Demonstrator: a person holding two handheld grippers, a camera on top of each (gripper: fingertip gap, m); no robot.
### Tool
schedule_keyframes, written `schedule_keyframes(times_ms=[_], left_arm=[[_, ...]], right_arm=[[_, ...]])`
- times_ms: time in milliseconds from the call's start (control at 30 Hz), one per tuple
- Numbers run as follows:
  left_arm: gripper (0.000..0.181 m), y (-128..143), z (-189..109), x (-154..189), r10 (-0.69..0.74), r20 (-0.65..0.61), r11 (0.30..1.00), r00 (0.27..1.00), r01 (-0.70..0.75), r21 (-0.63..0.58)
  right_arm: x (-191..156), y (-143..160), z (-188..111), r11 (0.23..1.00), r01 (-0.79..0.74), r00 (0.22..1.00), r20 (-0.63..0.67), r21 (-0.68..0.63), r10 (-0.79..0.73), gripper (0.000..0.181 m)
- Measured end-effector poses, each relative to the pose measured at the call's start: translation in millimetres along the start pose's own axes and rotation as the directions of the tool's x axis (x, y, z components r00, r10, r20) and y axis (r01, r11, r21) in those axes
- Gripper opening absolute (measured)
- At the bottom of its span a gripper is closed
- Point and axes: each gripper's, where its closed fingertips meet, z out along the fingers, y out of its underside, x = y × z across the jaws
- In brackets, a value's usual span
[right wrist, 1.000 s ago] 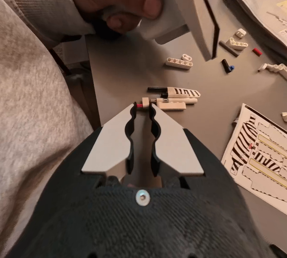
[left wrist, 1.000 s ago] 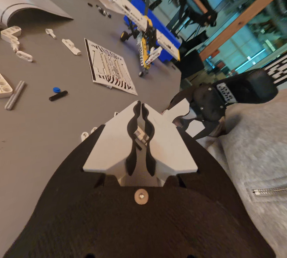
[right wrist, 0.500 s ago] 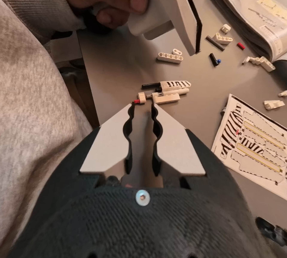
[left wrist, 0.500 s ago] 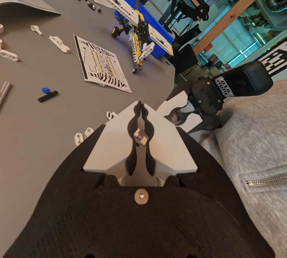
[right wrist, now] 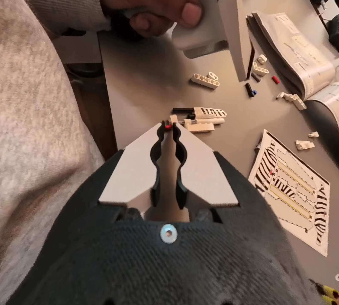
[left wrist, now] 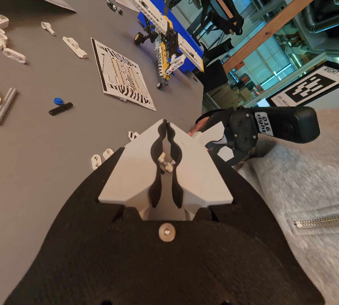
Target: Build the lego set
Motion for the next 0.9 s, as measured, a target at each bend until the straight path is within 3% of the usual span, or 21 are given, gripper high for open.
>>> schedule_keyframes(times_ms=[367, 433, 700, 833, 900], left_arm=[[0.0, -3, -2, 4, 0.01, -0.028, 1.0, 1.0, -0.009, 0.024], [0.0, -3, -2, 5, 0.014, -0.028, 1.0, 0.999, -0.014, 0.025], [0.0, -3, -3, 8, 0.012, -0.049, 0.999, 0.999, -0.011, 0.032], [0.0, -5, -4, 9, 0.008, -0.061, 0.999, 0.998, -0.005, 0.047], [0.0, -6, -5, 9, 0.006, -0.067, 0.999, 0.998, -0.002, 0.053]], right_arm=[[2, 1, -4, 0.998, -0.041, 0.996, -0.086, -0.052, 0.037, 0.008], [1, 4, -2, 0.995, -0.085, 0.994, -0.072, -0.057, 0.08, 0.012], [-6, 0, 1, 0.977, -0.208, 0.978, -0.043, -0.049, 0.206, 0.0], [-11, -1, -1, 0.985, -0.15, 0.988, -0.059, -0.082, 0.145, 0.001], [-9, -4, -2, 0.994, -0.079, 0.994, -0.083, -0.082, 0.072, 0.013]])
